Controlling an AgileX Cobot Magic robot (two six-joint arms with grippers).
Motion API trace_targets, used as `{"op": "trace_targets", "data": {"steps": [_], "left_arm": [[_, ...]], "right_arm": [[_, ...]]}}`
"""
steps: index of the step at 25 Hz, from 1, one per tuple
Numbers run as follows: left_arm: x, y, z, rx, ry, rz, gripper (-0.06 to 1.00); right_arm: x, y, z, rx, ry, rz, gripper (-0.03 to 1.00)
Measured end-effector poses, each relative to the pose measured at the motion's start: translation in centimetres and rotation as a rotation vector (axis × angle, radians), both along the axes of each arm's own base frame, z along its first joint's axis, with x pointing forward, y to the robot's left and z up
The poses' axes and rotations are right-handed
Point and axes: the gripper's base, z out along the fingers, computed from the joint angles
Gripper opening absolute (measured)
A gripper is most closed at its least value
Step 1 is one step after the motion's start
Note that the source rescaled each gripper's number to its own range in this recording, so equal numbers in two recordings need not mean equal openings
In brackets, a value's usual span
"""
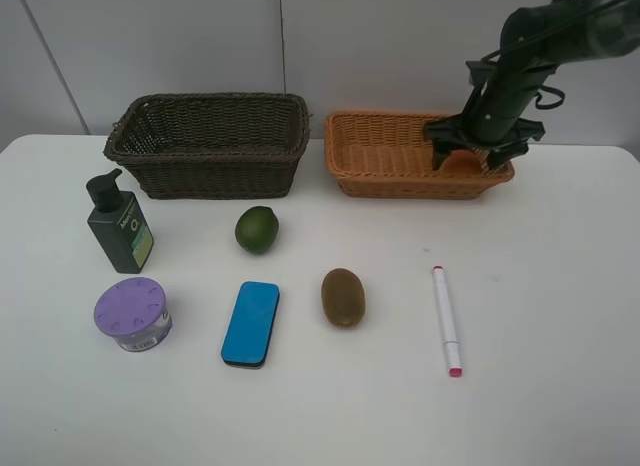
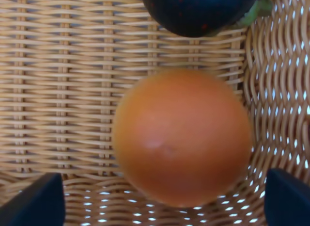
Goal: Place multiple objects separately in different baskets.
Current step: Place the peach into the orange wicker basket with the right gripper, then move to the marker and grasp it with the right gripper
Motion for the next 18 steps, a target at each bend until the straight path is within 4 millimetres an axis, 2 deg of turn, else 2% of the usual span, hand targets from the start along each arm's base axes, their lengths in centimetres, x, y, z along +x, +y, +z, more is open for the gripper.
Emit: {"op": "trace_targets", "data": {"steps": [6,8,12,18], "left_arm": [[0.0,0.0,0.0,0.0,0.0,0.0,0.97],[0.0,0.0,0.0,0.0,0.0,0.0,0.97],[0.0,0.0,0.0,0.0,0.0,0.0,0.97],[0.0,0.0,0.0,0.0,0.0,0.0,0.97]], "right_arm": [[-0.1,0.0,0.0,0.006,0.011,-0.006,1.0],[-0.4,0.0,0.6,0.005,0.02,-0.01,1.0],[-1.7,-0.2,3.6,0.01,0.042,-0.029,1.0],[-5.3,0.0,7.9,0.082,0.202,-0.081,1.0]]}}
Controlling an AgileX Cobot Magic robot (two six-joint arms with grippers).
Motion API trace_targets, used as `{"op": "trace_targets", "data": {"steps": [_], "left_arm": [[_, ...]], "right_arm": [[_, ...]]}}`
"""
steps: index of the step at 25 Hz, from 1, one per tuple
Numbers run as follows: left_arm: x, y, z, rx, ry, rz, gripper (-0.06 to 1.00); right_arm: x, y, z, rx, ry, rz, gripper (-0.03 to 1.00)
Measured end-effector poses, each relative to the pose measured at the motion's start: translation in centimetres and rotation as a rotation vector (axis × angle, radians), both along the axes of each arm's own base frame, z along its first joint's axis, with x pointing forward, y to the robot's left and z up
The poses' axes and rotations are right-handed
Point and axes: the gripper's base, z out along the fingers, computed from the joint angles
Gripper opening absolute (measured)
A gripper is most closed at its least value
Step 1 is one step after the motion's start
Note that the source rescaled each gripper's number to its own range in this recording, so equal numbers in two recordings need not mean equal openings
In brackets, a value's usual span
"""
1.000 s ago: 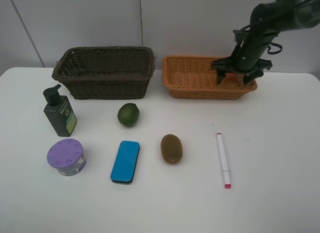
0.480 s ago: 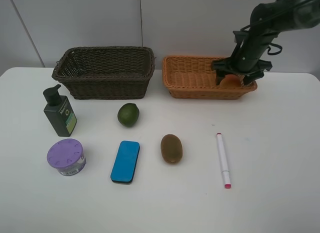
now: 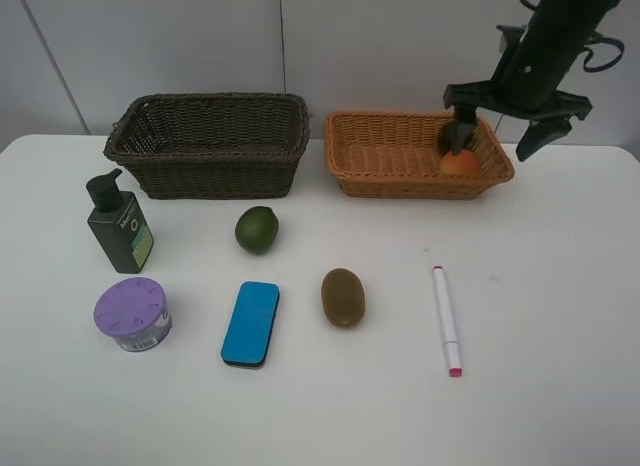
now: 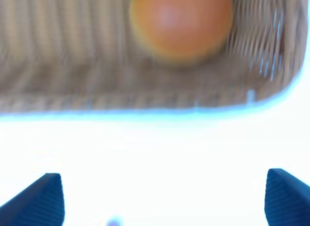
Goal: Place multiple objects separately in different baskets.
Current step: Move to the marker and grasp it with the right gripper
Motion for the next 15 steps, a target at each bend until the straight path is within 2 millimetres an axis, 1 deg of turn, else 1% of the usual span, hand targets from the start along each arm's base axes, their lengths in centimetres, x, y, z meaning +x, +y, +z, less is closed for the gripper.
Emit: {"op": "trace_targets", "data": {"steps": [3,5,8,10,11,12,15], "left_arm": [[0.0,0.0,0.0,0.0,0.0,0.0,0.97],[0.0,0.0,0.0,0.0,0.0,0.0,0.97],[0.0,0.0,0.0,0.0,0.0,0.0,0.97],[0.0,0.0,0.0,0.0,0.0,0.0,0.97],[0.0,0.0,0.0,0.0,0.0,0.0,0.97],[0.0,0.0,0.0,0.0,0.0,0.0,0.97],[0.0,0.0,0.0,0.0,0.0,0.0,0.97]], "right_arm": [[-0.8,1.0,0.5,0.011,0.029,0.019,1.0],[-1.5,1.9,0.1,0.011,0.051,0.043,1.0],[-3.6,3.5,-1.0,0.01,0.113,0.051,1.0],[-5.2,4.0,-1.4,0.004,0.146,0.039,1.0],[-6.3,4.3,-1.9,0.008,0.166,0.034,1.0],[-6.3,4.3,-1.9,0.008,0.166,0.034,1.0],[-8.4,5.0,-2.9,0.061,0.134,0.032,1.0]]}}
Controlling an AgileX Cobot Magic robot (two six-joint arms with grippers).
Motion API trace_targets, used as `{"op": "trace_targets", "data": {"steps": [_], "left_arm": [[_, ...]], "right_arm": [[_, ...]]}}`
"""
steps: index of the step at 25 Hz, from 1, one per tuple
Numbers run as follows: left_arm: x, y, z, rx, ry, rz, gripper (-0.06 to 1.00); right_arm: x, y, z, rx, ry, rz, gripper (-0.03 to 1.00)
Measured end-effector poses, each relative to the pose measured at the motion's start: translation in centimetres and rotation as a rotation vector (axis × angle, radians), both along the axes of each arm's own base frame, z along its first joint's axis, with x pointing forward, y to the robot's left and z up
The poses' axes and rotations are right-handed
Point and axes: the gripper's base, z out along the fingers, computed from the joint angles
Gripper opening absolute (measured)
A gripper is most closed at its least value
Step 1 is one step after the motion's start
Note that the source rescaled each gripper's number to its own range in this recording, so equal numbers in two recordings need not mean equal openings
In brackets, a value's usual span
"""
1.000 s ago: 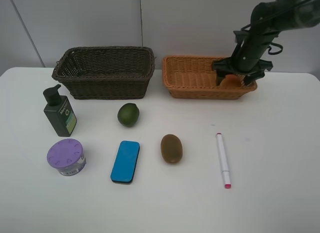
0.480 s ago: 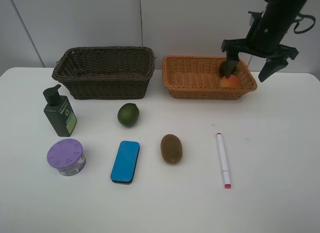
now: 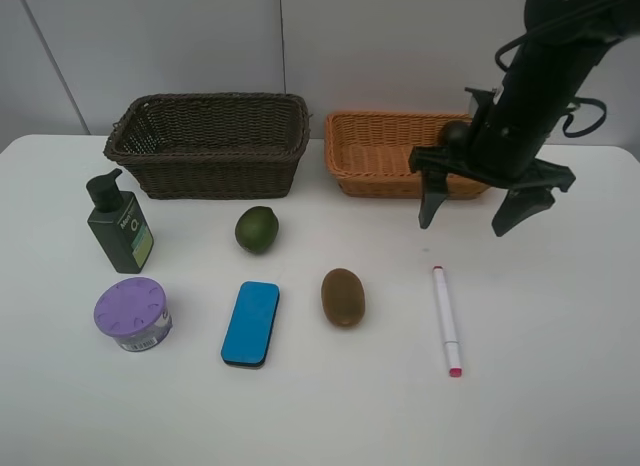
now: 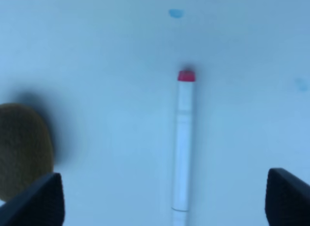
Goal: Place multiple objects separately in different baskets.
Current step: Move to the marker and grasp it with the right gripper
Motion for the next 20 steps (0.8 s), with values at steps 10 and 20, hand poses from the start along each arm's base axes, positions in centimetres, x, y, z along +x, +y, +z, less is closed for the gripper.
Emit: {"op": "trace_targets", "data": {"steps": [10,20], "left_arm": [[0.0,0.0,0.0,0.0,0.0,0.0,0.97],[0.0,0.0,0.0,0.0,0.0,0.0,0.97]], "right_arm": [[-5.0,0.7,-4.9,0.006,0.05,0.039,1.0],[-6.5,0.6,-7.5,0.025,0.0,0.035,1.0]]}}
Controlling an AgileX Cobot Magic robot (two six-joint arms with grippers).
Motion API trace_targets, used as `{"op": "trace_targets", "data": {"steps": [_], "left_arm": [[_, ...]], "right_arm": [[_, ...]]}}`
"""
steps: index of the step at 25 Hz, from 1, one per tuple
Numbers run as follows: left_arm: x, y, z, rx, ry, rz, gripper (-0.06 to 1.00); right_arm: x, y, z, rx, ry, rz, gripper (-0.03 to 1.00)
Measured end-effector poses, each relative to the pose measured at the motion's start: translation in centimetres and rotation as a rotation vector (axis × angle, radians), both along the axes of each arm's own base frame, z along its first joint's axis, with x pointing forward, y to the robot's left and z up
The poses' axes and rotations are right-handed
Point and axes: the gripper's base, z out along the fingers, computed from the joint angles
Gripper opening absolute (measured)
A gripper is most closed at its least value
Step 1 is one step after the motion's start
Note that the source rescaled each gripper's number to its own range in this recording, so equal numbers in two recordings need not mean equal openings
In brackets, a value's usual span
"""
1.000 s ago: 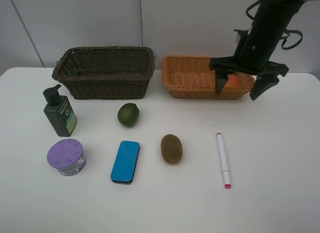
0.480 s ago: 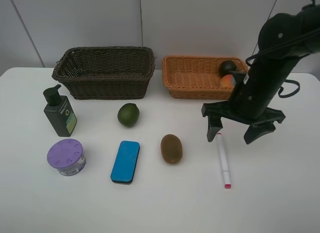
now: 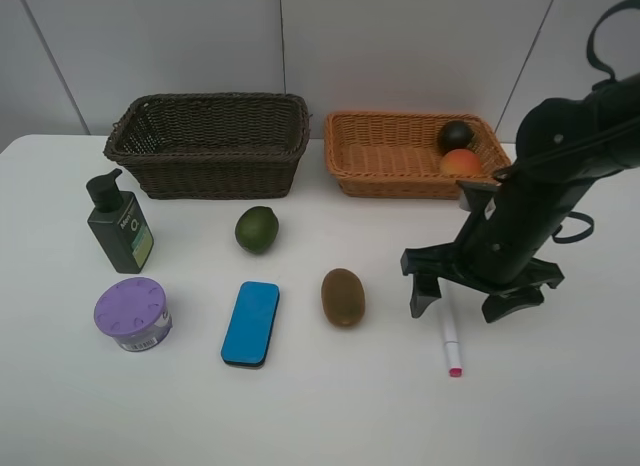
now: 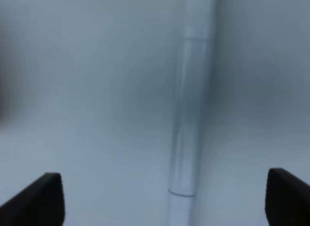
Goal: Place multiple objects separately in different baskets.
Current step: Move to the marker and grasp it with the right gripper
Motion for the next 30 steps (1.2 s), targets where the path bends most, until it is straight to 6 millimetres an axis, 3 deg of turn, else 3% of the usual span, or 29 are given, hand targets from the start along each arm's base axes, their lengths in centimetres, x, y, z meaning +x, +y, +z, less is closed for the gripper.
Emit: {"op": "trace_targets", "data": {"steps": [9,30], "left_arm": [[0.0,0.0,0.0,0.0,0.0,0.0,0.97],[0.0,0.0,0.0,0.0,0.0,0.0,0.97]], "right_arm": [[0.4,0.1,-2.6,-0.033,0.029,0.008,1.0],[0.8,0.0,-3.6,-0.054,0.014,0.018,0.98]]}}
